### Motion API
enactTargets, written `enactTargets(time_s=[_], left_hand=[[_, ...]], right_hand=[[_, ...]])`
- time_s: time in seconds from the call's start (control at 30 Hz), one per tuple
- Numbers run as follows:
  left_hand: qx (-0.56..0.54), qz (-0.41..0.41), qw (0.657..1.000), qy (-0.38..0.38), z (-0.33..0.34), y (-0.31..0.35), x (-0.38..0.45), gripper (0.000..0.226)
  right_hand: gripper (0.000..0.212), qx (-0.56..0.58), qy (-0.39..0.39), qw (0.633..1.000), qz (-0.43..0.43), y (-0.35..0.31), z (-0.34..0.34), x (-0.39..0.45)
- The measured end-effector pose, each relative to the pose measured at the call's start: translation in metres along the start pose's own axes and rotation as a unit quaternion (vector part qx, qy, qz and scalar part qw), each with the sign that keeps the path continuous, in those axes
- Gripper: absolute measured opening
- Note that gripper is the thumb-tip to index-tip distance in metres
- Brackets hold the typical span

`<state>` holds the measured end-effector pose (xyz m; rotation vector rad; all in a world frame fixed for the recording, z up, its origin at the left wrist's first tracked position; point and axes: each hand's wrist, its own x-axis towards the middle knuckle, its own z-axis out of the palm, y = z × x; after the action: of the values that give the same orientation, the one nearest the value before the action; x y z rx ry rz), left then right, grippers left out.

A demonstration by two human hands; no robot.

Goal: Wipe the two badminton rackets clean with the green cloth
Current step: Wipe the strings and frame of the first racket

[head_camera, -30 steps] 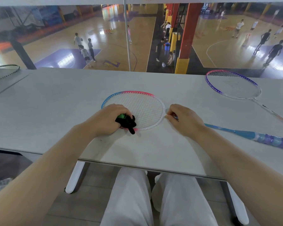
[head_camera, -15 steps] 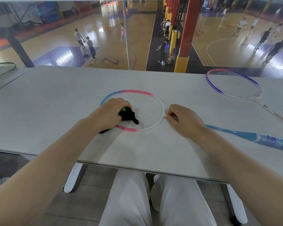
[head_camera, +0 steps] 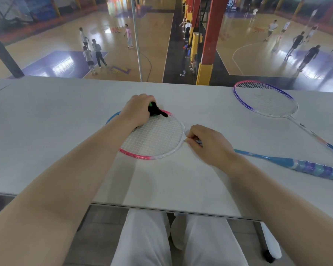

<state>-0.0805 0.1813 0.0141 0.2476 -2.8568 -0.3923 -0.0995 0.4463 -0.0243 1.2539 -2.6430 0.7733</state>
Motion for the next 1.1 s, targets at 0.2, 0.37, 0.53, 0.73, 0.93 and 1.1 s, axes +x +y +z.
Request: enactTargets(time_s=[0.2,0.37,0.53,0.73,0.93,1.1], left_hand=[[-0.021,0.018,1.0,-0.012,-0.001,-0.005,-0.01,0.034],[-0.035,0.041,0.998,-0.044,-0.011,-0.012,-0.033,0.041],[-0.073,0.06,0.994,-0.047,-0.019,-0.016,-0.068,0.047],[-0.084,0.058,0.993,-0.055,-0.023,-0.019,-0.106,0.05],[-0.094,0.052,0.994,-0.035,-0.025,-0.019,-0.129,0.042],[-0.099,0.046,0.994,-0.031,-0.026,-0.017,-0.133,0.042]], right_hand=[[0.013,-0.001,-0.002,1.0,0.012,-0.001,0.0,0.001],[0.013,-0.006,-0.008,1.0,0.022,-0.004,-0.002,0.0],[0.014,-0.003,-0.01,1.0,0.024,-0.006,-0.004,0.0],[0.015,-0.006,-0.014,0.999,0.036,-0.008,-0.005,-0.001],[0.016,-0.006,-0.014,0.999,0.041,-0.008,-0.005,-0.001],[0.016,-0.009,-0.016,0.999,0.041,-0.009,-0.005,-0.002]])
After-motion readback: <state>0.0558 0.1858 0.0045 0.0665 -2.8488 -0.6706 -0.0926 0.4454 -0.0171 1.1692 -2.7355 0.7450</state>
